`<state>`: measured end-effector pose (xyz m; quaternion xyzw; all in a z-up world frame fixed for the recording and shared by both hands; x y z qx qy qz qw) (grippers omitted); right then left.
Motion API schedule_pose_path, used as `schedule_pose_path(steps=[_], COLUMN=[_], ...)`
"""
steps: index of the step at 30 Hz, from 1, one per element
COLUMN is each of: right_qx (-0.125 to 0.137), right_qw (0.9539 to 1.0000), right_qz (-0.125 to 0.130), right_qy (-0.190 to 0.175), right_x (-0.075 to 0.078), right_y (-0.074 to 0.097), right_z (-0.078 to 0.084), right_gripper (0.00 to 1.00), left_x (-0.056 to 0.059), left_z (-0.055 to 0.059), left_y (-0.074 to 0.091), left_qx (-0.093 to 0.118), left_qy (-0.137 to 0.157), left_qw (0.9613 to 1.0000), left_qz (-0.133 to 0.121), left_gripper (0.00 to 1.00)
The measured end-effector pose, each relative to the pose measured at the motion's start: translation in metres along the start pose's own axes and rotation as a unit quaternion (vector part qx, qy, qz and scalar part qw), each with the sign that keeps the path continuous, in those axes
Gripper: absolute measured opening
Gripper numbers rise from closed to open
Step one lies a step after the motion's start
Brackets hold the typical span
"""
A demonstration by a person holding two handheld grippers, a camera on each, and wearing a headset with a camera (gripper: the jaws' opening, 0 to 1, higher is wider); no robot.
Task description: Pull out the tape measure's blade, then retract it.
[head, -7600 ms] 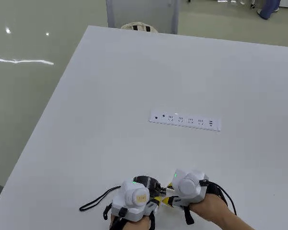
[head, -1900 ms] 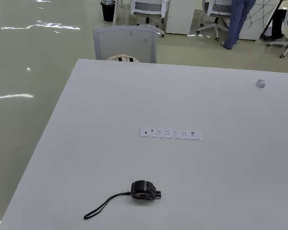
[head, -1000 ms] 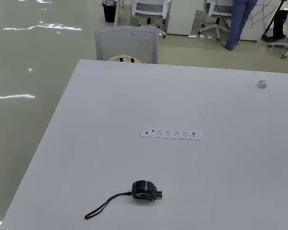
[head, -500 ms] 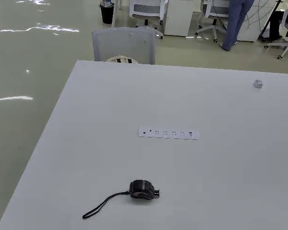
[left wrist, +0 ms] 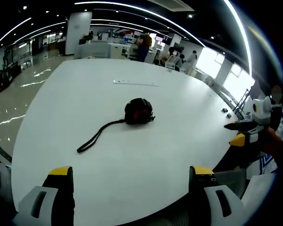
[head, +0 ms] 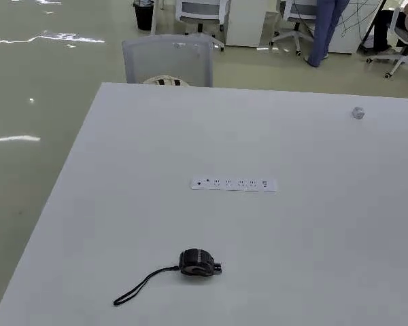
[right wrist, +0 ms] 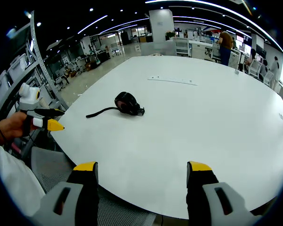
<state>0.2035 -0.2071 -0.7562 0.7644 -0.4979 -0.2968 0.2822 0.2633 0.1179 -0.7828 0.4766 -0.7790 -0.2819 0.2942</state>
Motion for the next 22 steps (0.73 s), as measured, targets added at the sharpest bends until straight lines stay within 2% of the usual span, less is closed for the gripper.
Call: schedule_pose_path(steps=[16, 22], right_qx=[-0.003, -0.004], right_qw=[1.0000, 1.0000], right_qz=[0.001, 0.000], right_qy=[0.007, 0.008], right_x=[0.0007, -0.0005], right_y=[0.0004, -0.0014], right_z=[-0.0026, -0.0034], right_gripper=[0.78, 0.78], left_x=[0.0007, -0.0018], left_z=[-0.0006, 0.0032], left_y=[0.0001, -0.0011], left_qx=[-0.001, -0.004], left_qy=[0.004, 0.005], left_qw=[1.0000, 1.0000], left_qz=[0.000, 0.000], left_gripper=[0.99, 0.99])
Point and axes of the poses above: the centre of the closed fingertips' face, and the gripper's own axes: y roughly backward along the fingers, x roughly to its right, z roughly out of its underside, the point moved 5 cm from there along y, roughly backward along the fingers, and after that the axes turned 2 degrees about -z, right-handed, at the moved point
